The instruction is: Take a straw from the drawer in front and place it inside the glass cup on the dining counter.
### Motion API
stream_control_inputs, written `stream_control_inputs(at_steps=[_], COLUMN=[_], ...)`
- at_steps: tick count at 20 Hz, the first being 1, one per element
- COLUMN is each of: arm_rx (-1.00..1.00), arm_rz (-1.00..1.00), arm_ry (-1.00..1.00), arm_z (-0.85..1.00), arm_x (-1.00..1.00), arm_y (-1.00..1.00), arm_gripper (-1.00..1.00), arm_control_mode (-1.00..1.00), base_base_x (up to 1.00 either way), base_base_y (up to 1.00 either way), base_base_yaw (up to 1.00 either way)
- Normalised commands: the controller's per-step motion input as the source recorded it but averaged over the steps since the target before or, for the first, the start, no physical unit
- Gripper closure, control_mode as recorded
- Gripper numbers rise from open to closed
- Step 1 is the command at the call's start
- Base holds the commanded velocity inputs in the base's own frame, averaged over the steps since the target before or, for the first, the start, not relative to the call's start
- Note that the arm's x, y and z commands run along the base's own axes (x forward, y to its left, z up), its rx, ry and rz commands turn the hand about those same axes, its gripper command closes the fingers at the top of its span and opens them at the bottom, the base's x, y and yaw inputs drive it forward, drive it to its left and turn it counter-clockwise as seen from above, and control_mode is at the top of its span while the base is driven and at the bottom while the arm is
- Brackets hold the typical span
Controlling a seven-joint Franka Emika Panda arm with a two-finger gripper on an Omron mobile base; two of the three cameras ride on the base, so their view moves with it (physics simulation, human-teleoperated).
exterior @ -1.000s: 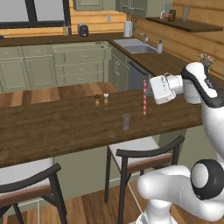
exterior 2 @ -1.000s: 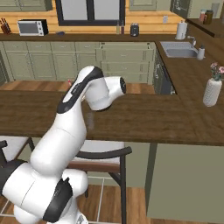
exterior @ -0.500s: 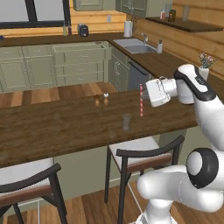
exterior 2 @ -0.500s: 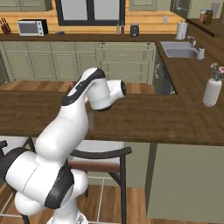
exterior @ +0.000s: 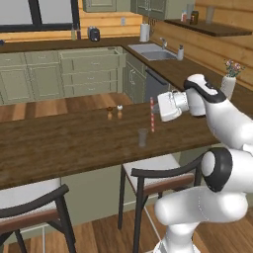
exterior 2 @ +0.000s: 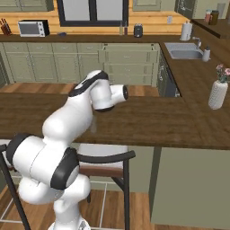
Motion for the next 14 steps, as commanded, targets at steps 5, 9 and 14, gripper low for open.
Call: stream_control_inputs(at_steps=[5, 9, 14], arm_rx=[0.00, 0.00, 0.00], arm_rz=[0.00, 0.00, 0.00], arm_ry=[0.01, 0.01, 0.01], arm_z=[-0.28, -0.27, -0.29], arm_x=[0.60, 0.61, 0.46], arm_y=[0.00, 0.00, 0.00], arm_gripper=[1.00, 1.00, 1.00], arm_control_mode=[-1.00, -1.00, -1.00], base_base_x=[0.00, 0.00, 0.00], base_base_y=[0.00, 0.00, 0.00], base_base_yaw=[0.00, 0.00, 0.00])
